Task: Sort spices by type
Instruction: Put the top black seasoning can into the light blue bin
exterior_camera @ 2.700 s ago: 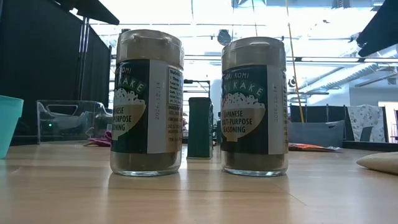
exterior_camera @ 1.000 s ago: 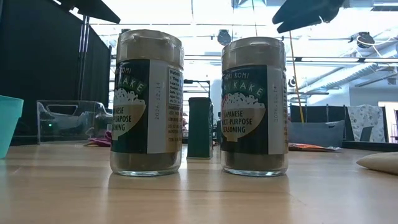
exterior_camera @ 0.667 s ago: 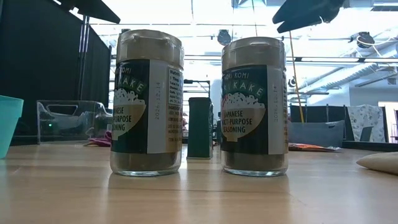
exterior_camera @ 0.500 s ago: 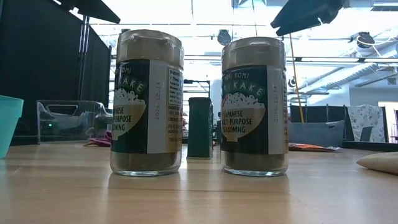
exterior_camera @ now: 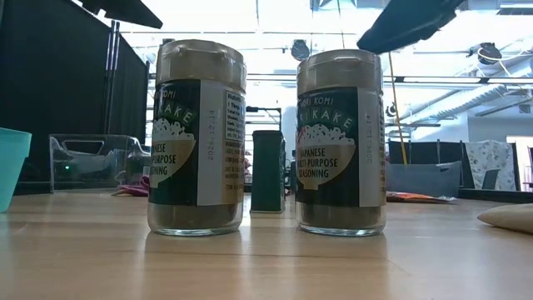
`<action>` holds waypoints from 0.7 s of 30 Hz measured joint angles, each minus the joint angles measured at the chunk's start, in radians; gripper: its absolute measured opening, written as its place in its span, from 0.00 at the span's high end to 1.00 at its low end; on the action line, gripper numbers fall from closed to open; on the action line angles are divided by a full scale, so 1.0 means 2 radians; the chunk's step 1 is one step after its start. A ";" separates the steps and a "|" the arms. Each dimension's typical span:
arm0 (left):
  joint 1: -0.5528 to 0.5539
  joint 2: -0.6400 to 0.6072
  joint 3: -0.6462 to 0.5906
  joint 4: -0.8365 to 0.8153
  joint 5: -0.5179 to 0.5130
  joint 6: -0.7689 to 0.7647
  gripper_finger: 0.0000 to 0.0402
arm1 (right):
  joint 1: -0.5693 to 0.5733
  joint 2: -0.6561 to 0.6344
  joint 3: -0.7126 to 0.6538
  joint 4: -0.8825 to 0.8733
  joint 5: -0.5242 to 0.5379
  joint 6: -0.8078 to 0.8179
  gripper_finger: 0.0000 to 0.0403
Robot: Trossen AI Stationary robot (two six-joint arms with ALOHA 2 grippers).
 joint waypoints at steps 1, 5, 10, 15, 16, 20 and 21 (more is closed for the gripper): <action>0.000 0.000 0.000 0.003 0.000 -0.009 0.97 | -0.002 0.000 0.000 0.010 0.000 -0.021 0.21; 0.000 0.004 0.000 0.024 0.018 -0.062 0.97 | -0.003 0.000 0.000 0.038 0.002 -0.107 0.21; 0.000 0.029 0.000 0.080 0.040 -0.059 0.97 | -0.003 -0.003 0.000 0.057 0.043 -0.174 0.21; 0.000 0.068 0.000 0.195 0.053 0.013 0.97 | -0.004 -0.010 0.000 0.051 0.154 -0.195 0.21; 0.000 0.076 0.000 0.223 0.053 0.030 0.97 | -0.003 -0.012 0.000 0.053 0.173 -0.204 0.21; 0.010 0.101 0.000 0.322 0.053 0.097 0.97 | -0.003 -0.031 0.000 0.062 0.260 -0.241 0.21; 0.014 0.106 0.000 0.337 0.053 0.108 0.97 | -0.003 -0.035 0.000 0.066 0.282 -0.249 0.21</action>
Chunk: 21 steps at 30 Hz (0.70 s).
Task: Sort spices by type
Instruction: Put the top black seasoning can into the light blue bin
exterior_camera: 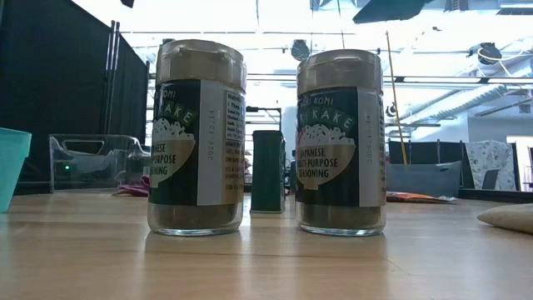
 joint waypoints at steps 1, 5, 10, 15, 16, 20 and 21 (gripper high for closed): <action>0.005 0.004 0.000 0.012 0.002 0.009 0.97 | 0.000 -0.005 0.000 0.002 0.017 -0.002 0.21; 0.038 0.006 0.002 0.009 0.106 0.007 0.97 | -0.006 -0.040 0.000 0.004 -0.024 0.015 0.21; 0.097 0.006 0.003 0.004 0.259 -0.046 0.97 | -0.036 -0.090 0.000 -0.015 -0.139 0.086 0.21; 0.139 0.009 0.003 -0.016 0.263 -0.096 0.97 | -0.069 -0.123 0.000 -0.090 -0.153 0.187 0.21; 0.143 0.013 0.003 -0.012 0.264 -0.097 0.97 | -0.074 -0.128 0.000 -0.110 -0.153 0.210 0.21; 0.154 0.028 0.008 -0.013 0.265 -0.096 0.97 | -0.096 -0.137 0.000 -0.183 -0.160 0.295 0.21; 0.157 0.034 0.013 -0.013 0.266 -0.096 0.97 | -0.102 -0.139 0.000 -0.196 -0.172 0.313 0.21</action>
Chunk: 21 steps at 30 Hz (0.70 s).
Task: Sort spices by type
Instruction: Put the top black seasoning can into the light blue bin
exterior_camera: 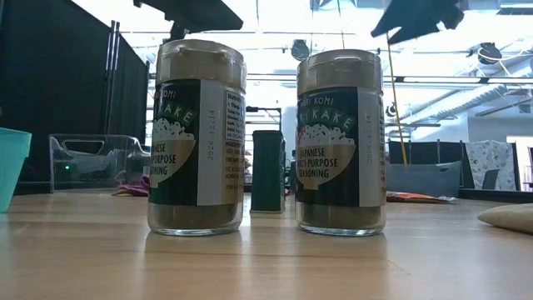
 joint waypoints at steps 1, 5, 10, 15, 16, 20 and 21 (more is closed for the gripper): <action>0.004 0.006 0.005 -0.002 0.001 0.001 0.97 | -0.007 -0.001 0.000 -0.007 -0.013 0.016 0.21; 0.023 0.044 0.040 -0.002 0.020 0.012 0.97 | -0.034 -0.002 0.000 -0.017 -0.045 0.050 0.21; 0.039 0.092 0.087 -0.001 0.015 0.012 0.97 | -0.060 0.005 0.000 -0.017 -0.046 0.068 0.21; 0.041 0.143 0.113 -0.001 0.000 -0.012 0.97 | -0.071 0.014 0.000 -0.025 -0.074 0.066 0.21; 0.041 0.153 0.116 0.000 -0.003 -0.014 0.97 | -0.072 0.017 0.000 -0.026 -0.077 0.066 0.21; 0.041 0.176 0.117 -0.001 -0.005 -0.044 0.97 | -0.081 0.024 0.000 -0.026 -0.081 0.065 0.21; 0.041 0.179 0.117 -0.005 -0.006 -0.049 0.97 | -0.084 0.026 0.000 -0.026 -0.081 0.063 0.21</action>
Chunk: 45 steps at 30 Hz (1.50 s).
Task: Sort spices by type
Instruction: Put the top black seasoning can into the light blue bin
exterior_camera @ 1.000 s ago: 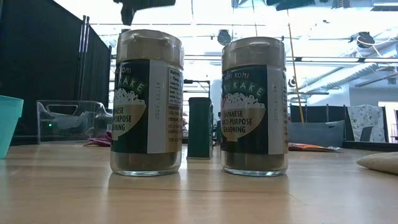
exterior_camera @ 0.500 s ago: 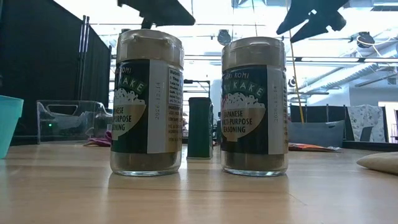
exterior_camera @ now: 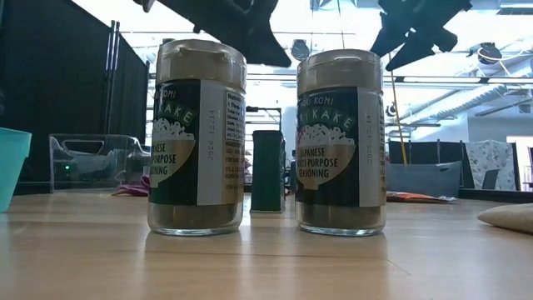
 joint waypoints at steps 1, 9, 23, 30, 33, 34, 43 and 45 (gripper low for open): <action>0.000 0.002 0.000 -0.006 0.000 -0.003 0.97 | -0.003 0.002 0.000 0.000 0.000 -0.003 0.21; 0.000 0.004 0.000 -0.014 -0.002 -0.004 0.97 | -0.018 0.014 0.000 0.000 -0.002 -0.010 0.21; 0.000 0.004 0.000 -0.034 -0.002 -0.005 0.97 | -0.025 0.018 0.000 -0.001 -0.042 -0.031 0.21; 0.000 0.004 0.000 -0.035 -0.005 -0.054 0.97 | -0.025 0.018 0.000 -0.017 -0.040 -0.041 0.21; -0.001 0.004 0.000 -0.040 -0.002 -0.069 0.97 | -0.025 0.017 0.000 -0.041 -0.040 -0.045 0.21; -0.001 0.004 0.000 -0.040 -0.002 -0.069 0.97 | -0.025 0.017 0.000 -0.051 -0.040 -0.043 0.21; 0.003 0.007 0.000 -0.035 -0.002 -0.110 0.97 | -0.025 0.016 0.000 -0.137 -0.040 0.007 0.21; 0.005 0.014 0.000 -0.037 -0.002 -0.167 0.97 | -0.025 0.016 0.000 -0.140 -0.040 0.011 0.21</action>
